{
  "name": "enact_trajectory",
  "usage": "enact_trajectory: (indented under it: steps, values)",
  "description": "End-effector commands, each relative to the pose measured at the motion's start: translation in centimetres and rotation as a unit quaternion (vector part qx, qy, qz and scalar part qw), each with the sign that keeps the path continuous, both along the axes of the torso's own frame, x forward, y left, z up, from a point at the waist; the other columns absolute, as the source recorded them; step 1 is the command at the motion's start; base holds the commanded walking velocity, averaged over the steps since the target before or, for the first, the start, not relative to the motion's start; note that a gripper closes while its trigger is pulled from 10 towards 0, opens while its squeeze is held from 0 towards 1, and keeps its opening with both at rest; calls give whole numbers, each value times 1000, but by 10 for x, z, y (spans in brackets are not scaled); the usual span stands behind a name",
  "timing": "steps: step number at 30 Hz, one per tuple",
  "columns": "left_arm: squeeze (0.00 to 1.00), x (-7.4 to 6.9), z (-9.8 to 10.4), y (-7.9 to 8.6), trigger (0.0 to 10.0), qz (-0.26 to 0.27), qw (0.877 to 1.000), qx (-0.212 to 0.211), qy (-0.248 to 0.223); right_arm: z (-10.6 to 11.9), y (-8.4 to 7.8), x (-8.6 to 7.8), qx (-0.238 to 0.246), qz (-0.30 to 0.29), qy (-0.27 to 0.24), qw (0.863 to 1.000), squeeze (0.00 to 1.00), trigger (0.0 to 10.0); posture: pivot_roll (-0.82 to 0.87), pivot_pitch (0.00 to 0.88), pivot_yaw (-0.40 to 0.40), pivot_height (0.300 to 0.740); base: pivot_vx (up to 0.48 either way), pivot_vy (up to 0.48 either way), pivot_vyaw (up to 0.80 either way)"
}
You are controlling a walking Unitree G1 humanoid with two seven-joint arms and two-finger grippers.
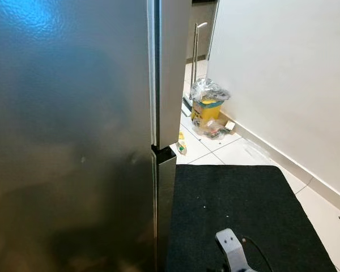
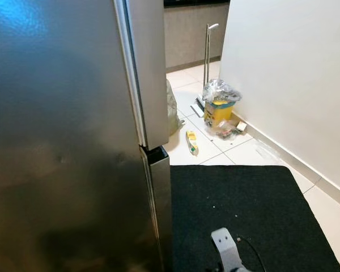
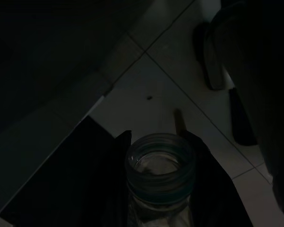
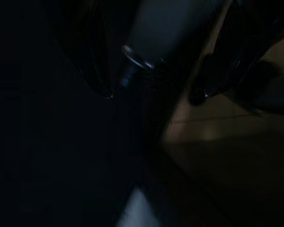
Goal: Restocking fridge
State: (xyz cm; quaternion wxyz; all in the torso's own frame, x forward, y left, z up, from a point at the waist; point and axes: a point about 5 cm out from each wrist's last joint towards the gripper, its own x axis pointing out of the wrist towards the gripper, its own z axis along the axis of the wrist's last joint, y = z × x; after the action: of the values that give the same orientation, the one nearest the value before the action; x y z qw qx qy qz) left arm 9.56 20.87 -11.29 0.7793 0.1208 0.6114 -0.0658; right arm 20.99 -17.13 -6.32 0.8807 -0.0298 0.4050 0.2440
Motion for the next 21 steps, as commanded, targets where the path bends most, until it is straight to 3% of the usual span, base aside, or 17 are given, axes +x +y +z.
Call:
enact_trajectory:
  steps: [1, 8, 12, 17, 21]
  values:
    - [0, -3, 0, 4, 10000, -5, 1000, 9, 6, 2, 6, 2, 22, 21, -6, 1000, 0, 10000, -26, 0, 12, 740, 0, 0, 0]
    - [0, -3, 0, 6, 10000, -8, 1000, 10, 7, 30, 26, 31, 98, 110, -61, 987, 0, 10000, -29, 0, 14, 740, 0, 0, 0]
    - [0, -3, 0, 6, 10000, -8, 1000, 10, 7, 48, 29, 49, 103, 147, -109, 978, 0, 10000, -29, 0, 15, 740, 0, 0, 0]
    - [0, -3, 0, 6, 10000, -7, 1000, 10, 7, 60, 30, 60, 98, 162, -141, 972, 0, 10000, -34, 0, 15, 740, 0, 0, 0]
    - [0, -3, 0, 3, 10000, -7, 1000, 0, 8, 107, 42, 95, 114, 167, -257, 945, 0, 10000, -37, 0, 15, 740, 0, 0, 0]
